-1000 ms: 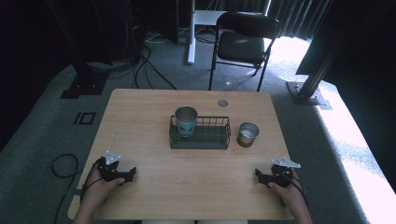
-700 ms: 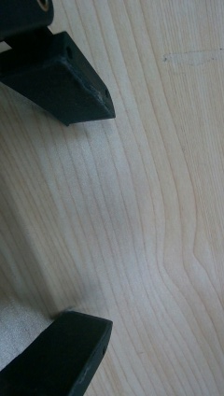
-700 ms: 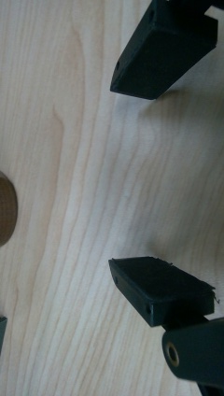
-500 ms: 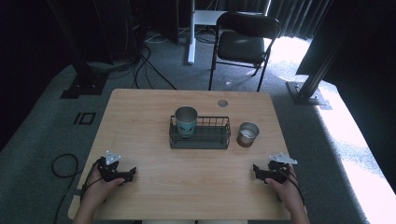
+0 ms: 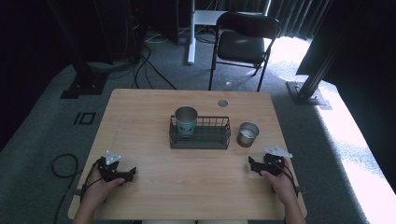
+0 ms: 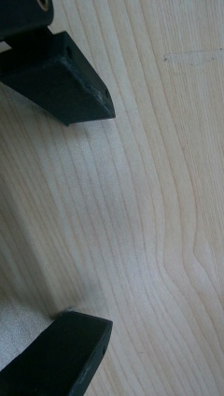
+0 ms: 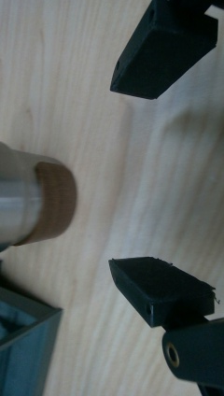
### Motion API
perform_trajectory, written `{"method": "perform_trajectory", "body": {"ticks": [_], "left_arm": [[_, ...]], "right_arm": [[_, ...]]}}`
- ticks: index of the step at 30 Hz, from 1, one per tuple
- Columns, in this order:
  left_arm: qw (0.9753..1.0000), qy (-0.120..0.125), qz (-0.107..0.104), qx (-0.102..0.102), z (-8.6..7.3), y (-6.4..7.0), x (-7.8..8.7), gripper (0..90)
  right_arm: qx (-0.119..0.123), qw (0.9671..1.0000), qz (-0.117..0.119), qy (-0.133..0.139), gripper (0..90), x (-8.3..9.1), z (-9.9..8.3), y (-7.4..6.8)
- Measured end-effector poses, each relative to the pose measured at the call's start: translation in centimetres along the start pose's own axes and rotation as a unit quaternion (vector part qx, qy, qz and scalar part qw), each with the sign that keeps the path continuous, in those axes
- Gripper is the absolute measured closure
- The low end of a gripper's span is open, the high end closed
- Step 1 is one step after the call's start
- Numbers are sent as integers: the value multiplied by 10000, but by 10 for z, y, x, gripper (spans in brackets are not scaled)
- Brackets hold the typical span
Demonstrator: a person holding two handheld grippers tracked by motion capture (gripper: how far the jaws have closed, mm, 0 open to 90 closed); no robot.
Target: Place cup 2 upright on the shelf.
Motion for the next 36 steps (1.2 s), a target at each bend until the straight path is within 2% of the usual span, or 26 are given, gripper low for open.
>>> {"method": "perform_trajectory", "body": {"ticks": [4,13,21,36], "left_arm": [[10000,1,0,2,0,0,0,30],[10000,-1,1,0,0,0,0,30],[10000,-2,0,-2,0,0,0,29],[10000,7,-1,9,0,0,0,29]], "right_arm": [[41,10000,-31,49,125,-4,8,0],[37,9999,66,155,124,-13,21,-3],[-61,9994,90,315,124,-19,30,-4],[-83,9983,63,578,123,-29,48,-6]]}}
Point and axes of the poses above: each handheld gripper's, and its own axes: x roughly backward along the jaws, z roughly out of its top, y roughly to its right, the point moved 3 cm from there along -x, roughly forward along the jaws, and after that the axes turned 5 degrees about -y, right-handed, at the moved point
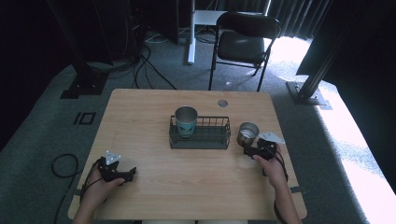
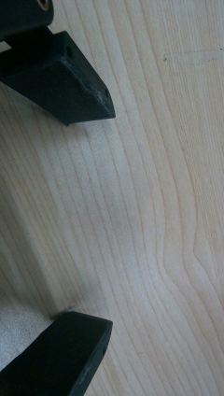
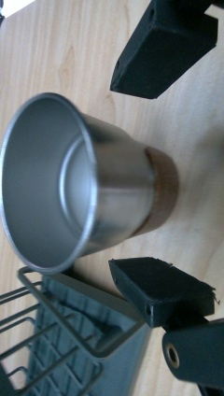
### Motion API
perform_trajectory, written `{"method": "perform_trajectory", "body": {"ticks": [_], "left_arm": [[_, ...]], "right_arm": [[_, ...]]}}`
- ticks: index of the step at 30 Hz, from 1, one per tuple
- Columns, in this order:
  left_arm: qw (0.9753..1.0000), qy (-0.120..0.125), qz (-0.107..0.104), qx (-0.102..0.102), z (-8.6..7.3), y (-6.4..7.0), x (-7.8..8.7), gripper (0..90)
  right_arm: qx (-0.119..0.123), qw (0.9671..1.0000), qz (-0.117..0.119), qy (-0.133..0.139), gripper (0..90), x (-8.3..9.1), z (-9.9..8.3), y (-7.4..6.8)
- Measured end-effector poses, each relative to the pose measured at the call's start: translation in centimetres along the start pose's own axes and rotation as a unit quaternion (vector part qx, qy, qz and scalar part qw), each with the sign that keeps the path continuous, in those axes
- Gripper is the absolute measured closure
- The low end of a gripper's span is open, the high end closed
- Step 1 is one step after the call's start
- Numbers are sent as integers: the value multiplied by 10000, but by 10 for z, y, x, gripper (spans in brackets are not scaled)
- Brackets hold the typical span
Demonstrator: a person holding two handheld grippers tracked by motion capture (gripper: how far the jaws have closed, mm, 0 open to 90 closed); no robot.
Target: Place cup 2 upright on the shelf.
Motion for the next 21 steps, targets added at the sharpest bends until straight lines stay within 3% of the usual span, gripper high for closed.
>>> {"method": "perform_trajectory", "body": {"ticks": [21], "left_arm": [[10000,-6,-4,4,0,0,0,29]], "right_arm": [[-53,9994,47,345,117,-12,21,-5]]}}
Point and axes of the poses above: each handheld gripper's, and its own axes: x roughly backward along the jaws, z roughly out of its top, y roughly to its right, the point moved 3 cm from there along -x, roughly forward along the jaws, and after that the axes turned 5 degrees about -y, right-handed, at the moved point
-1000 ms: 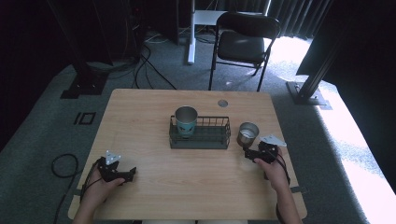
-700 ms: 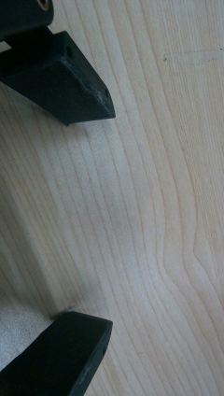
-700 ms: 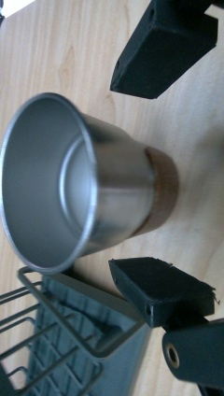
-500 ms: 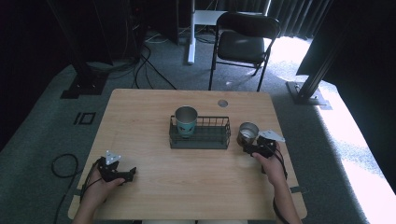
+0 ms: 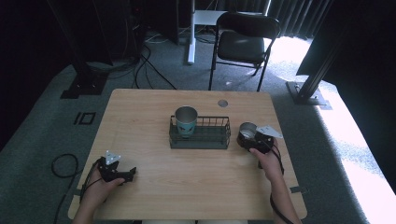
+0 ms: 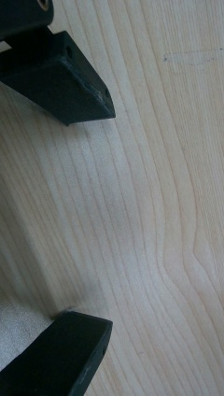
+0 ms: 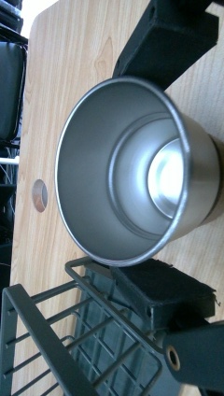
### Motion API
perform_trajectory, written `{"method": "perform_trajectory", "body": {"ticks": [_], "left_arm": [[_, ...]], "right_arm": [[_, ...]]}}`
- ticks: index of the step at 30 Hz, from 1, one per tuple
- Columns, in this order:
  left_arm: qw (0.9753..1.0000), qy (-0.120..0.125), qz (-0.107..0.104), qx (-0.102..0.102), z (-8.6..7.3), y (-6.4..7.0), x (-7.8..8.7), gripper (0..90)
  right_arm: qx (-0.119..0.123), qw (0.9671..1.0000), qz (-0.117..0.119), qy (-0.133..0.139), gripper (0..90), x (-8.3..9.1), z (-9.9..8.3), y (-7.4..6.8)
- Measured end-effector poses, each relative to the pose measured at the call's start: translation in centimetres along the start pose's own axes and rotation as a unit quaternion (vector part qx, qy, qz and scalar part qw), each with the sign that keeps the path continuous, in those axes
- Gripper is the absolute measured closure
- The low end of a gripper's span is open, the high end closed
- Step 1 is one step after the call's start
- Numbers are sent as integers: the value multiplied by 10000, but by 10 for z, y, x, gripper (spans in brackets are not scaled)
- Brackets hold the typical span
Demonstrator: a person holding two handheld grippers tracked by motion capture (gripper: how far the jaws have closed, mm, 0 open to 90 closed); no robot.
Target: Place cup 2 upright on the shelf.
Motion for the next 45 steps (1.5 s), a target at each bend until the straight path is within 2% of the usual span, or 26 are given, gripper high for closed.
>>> {"method": "perform_trajectory", "body": {"ticks": [12,15,17,21,32,45], "left_arm": [[10000,0,0,0,0,0,0,29],[10000,0,0,0,0,0,0,29],[10000,-1,0,0,0,0,0,29],[10000,-1,0,0,0,0,0,29],[10000,-1,0,-1,0,0,0,29],[10000,-3,1,-2,0,0,0,29]], "right_arm": [[18,10000,-74,24,127,-5,4,-2],[42,10000,-43,-52,134,-5,5,-2],[-47,9999,-27,-97,136,-5,7,-2],[-65,10000,5,-57,137,-3,12,-3],[-114,9999,18,-12,138,9,27,0],[-44,9998,63,200,139,31,51,-2]]}}
Point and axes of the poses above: each handheld gripper's, and its own axes: x roughly backward along the jaws, z roughly out of its top, y roughly to its right, the point moved 3 cm from there along -x, roughly forward along the jaws, and after that the axes turned 5 degrees about -y, right-handed, at the moved point
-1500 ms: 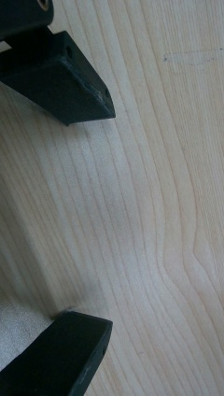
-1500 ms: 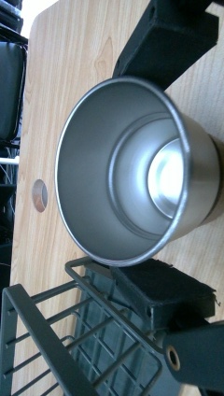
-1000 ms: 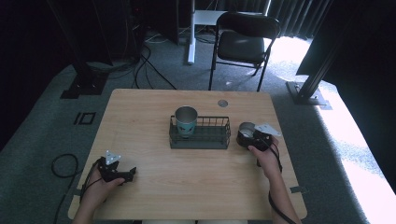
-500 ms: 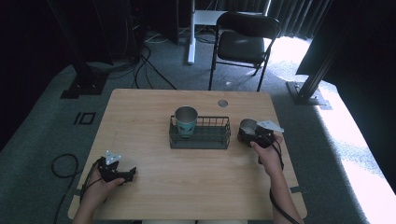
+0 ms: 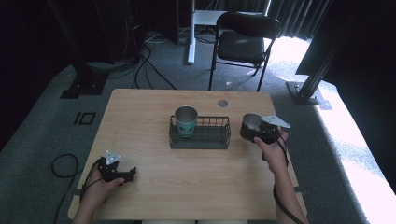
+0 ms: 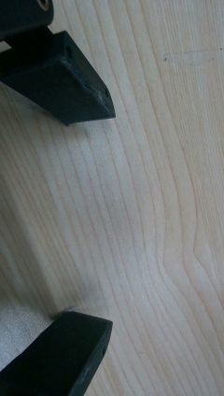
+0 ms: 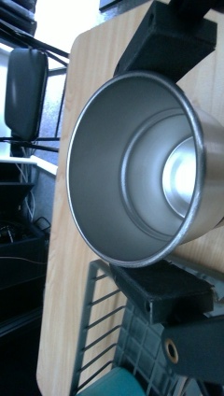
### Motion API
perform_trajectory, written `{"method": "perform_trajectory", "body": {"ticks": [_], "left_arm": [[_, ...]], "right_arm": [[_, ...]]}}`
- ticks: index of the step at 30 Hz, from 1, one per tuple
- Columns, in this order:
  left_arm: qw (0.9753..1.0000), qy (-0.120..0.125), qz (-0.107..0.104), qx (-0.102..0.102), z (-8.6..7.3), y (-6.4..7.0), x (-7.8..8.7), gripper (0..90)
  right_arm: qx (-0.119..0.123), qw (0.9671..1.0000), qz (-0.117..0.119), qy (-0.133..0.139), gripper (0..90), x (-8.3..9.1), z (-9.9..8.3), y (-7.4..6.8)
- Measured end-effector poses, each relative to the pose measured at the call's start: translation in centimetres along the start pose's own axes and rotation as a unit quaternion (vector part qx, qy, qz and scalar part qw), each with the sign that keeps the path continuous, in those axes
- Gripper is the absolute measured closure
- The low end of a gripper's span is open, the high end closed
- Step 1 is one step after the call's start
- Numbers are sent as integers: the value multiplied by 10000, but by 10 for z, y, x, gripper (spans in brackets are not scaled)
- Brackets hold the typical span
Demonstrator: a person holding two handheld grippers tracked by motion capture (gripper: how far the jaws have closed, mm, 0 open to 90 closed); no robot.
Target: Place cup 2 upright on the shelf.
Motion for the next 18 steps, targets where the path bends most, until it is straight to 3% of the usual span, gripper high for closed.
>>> {"method": "perform_trajectory", "body": {"ticks": [18], "left_arm": [[10000,1,3,-8,0,0,0,29]], "right_arm": [[346,9988,292,164,140,15,37,-27]]}}
Point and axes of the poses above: each handheld gripper's, and its own axes: x roughly backward along the jaws, z roughly out of its top, y roughly to its right, the point moved 3 cm from there along -x, roughly forward along the jaws, and after that the axes turned 5 degrees about -y, right-handed, at the moved point
